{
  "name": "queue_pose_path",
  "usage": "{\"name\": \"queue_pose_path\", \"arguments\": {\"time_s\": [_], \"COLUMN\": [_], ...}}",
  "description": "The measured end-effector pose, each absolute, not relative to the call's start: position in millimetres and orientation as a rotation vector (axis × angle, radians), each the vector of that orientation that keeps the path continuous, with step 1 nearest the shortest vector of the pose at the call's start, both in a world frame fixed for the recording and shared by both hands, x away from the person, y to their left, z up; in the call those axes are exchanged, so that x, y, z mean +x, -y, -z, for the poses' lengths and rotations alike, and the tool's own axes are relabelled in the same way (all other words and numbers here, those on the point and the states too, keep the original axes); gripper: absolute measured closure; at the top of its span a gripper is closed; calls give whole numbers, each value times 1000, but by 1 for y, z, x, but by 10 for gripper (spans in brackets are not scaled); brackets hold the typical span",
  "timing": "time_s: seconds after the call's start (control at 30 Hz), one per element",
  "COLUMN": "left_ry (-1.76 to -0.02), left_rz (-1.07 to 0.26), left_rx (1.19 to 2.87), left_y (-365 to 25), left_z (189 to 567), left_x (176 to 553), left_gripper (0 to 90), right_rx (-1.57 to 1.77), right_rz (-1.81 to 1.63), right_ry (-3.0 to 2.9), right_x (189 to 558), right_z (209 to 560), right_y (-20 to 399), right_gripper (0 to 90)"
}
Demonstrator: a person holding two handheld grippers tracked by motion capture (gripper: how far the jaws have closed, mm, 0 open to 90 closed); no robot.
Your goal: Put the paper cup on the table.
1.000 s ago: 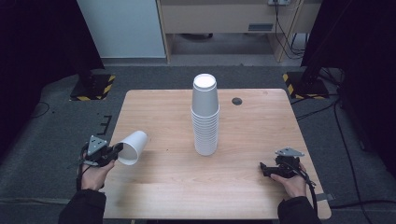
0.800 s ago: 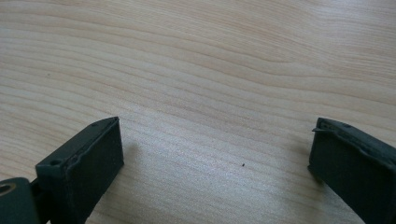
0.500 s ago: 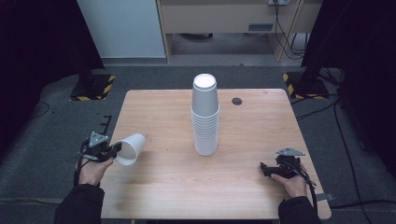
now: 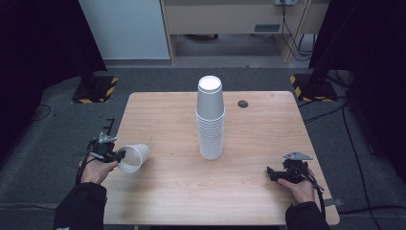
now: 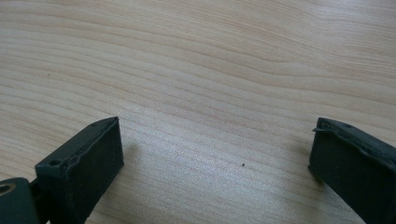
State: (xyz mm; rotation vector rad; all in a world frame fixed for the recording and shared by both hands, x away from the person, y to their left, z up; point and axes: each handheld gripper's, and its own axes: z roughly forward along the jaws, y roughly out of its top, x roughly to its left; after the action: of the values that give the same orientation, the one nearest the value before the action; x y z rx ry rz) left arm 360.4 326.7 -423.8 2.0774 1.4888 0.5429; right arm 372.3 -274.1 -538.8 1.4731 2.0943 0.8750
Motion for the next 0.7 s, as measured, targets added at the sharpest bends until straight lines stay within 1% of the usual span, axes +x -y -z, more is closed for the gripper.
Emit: {"name": "queue_pose_path", "arguments": {"time_s": [0.1,0.23,0.4,0.47,0.7], "left_ry": [-1520,-1533,-1565,-1595,-1680], "left_rz": [-485,-470,-406,-366,-301], "left_rx": [2142,2165,2226,2246,2333], "left_y": [-325,-322,-317,-314,-309], "left_z": [421,418,417,417,416], "left_x": [362,364,369,370,377], "left_gripper": [872,874,874,873,873], "right_rx": [1473,1473,1473,1474,1473], "right_rz": [-875,-875,-876,-876,-875], "right_ry": [-2094,-2094,-2092,-2094,-2094], "right_x": [372,372,372,372,372], "right_z": [539,539,539,539,539], "right_y": [274,274,274,274,274], "right_gripper": [30,30,30,30,30]}}
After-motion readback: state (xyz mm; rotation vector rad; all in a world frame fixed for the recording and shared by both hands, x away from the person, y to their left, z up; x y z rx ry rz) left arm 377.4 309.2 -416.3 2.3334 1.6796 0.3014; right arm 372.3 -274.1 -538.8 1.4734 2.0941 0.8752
